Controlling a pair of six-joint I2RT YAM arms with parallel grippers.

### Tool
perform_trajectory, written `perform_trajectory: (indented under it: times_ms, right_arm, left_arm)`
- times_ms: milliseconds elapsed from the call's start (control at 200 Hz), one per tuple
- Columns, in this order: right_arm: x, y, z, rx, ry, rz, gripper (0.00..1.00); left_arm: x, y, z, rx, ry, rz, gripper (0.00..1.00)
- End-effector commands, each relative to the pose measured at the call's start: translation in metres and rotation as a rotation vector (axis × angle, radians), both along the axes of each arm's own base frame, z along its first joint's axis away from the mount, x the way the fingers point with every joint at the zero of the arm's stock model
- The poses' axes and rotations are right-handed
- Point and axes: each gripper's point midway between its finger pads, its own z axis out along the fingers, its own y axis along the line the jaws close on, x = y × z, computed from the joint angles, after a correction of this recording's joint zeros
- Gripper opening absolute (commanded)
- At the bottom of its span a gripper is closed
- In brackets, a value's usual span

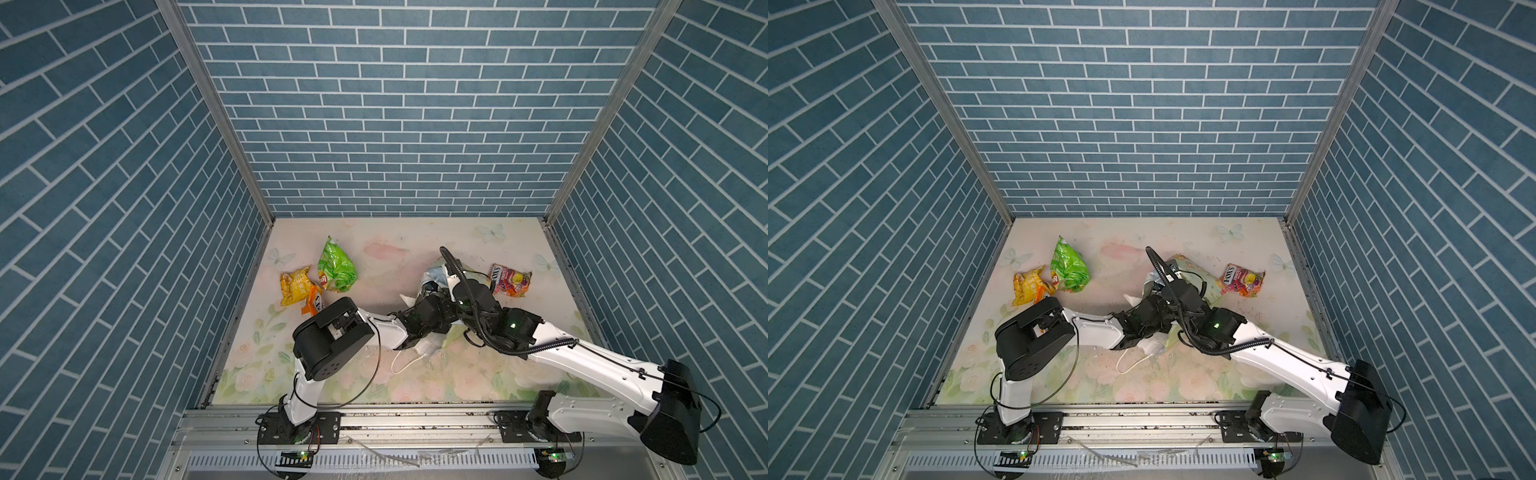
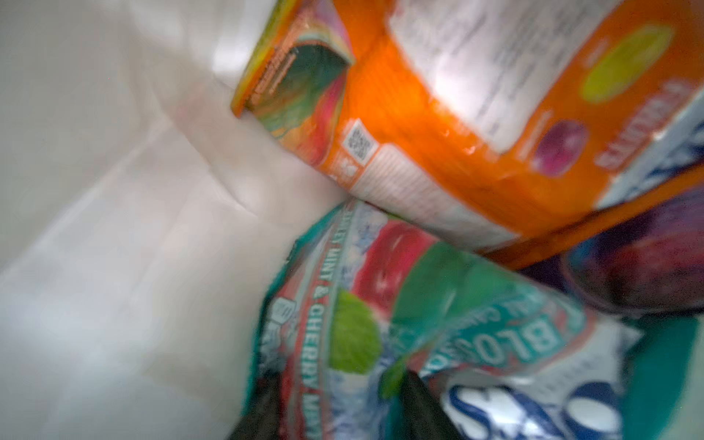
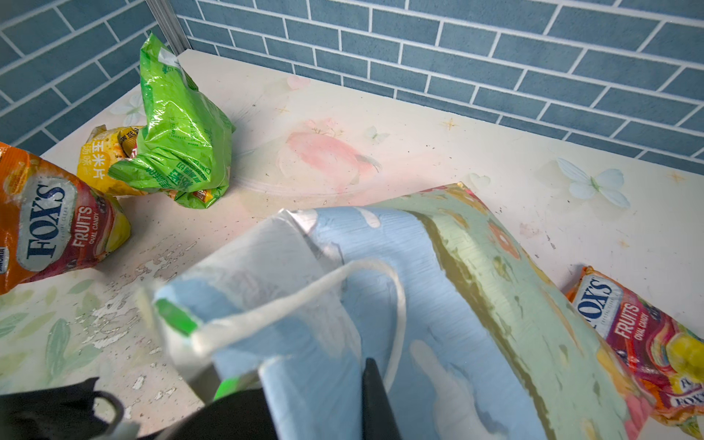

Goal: Take the snacks out of the paper bag
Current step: Pick up the snack from the paper bag.

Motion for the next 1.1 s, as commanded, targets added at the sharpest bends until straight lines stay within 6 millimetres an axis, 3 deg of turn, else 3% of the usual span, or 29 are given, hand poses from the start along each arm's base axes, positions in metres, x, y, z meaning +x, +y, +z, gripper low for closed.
perform_trajectory:
  times_ms: [0, 85, 170, 255, 1095]
  right_arm:
    - [0.002, 0.002, 0.015, 0.094, -0.017, -0.025, 0.0]
    - [0.002, 0.002, 0.014, 0.094, -0.013, -0.024, 0.0]
    - [0.003, 0.001, 0.014, 0.09, -0.011, -0.026, 0.0]
    - [0.003, 0.001, 0.014, 0.087, -0.011, -0.028, 0.0]
    - [0.006, -0.004, 0.015, 0.062, -0.014, -0.061, 0.0]
  left_arm:
    - [-0.009, 0.019, -0.034, 0.112, 0.064, 0.013, 0.32]
    - [-0.009, 0.02, -0.028, 0.105, 0.057, 0.017, 0.16]
    - [-0.008, 0.022, -0.021, 0.096, 0.044, 0.018, 0.14]
    - [-0.009, 0.023, -0.013, 0.086, 0.027, 0.015, 0.02]
    - [-0.022, 0.047, 0.05, -0.015, -0.064, 0.021, 0.0]
